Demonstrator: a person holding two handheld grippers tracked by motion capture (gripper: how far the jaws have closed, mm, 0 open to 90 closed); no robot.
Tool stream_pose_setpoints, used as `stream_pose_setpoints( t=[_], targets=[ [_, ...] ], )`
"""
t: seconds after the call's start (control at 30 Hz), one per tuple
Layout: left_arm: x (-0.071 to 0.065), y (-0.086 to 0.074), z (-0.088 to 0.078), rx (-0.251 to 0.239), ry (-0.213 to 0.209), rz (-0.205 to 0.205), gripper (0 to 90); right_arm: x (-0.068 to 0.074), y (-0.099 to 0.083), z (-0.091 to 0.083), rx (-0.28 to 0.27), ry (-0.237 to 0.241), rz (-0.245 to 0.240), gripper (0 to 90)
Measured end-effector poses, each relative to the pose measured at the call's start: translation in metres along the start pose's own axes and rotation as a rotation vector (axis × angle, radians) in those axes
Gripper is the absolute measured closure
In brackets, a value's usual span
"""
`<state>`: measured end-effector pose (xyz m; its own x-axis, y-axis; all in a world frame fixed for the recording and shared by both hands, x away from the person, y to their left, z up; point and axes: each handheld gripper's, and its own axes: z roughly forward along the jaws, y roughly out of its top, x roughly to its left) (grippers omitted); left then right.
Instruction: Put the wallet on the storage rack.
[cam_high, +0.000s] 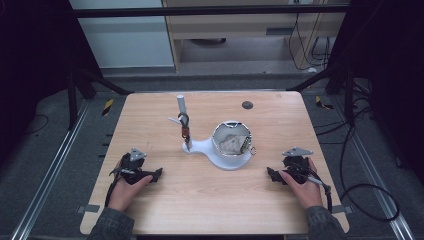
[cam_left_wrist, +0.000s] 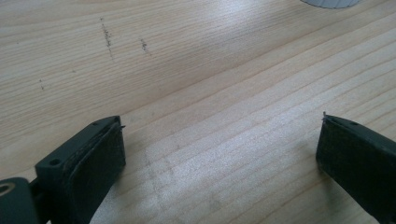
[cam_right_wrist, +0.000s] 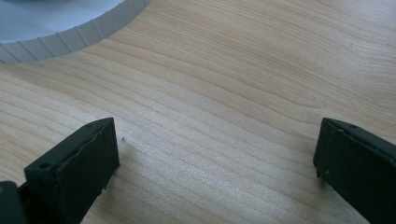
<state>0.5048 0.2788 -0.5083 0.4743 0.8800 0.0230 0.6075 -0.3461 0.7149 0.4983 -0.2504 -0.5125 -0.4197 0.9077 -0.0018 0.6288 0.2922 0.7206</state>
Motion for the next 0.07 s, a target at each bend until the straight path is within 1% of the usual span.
stream_pose_setpoints(
  t=[0.07],
  targets=[
    [-0.0001, 0.0001, 0.0003, -0.001, -0.001, -0.001, 0.2, 0.0001, -0.0001, -0.0001, 0.0, -0.001, 0.001, 0.2]
  ],
)
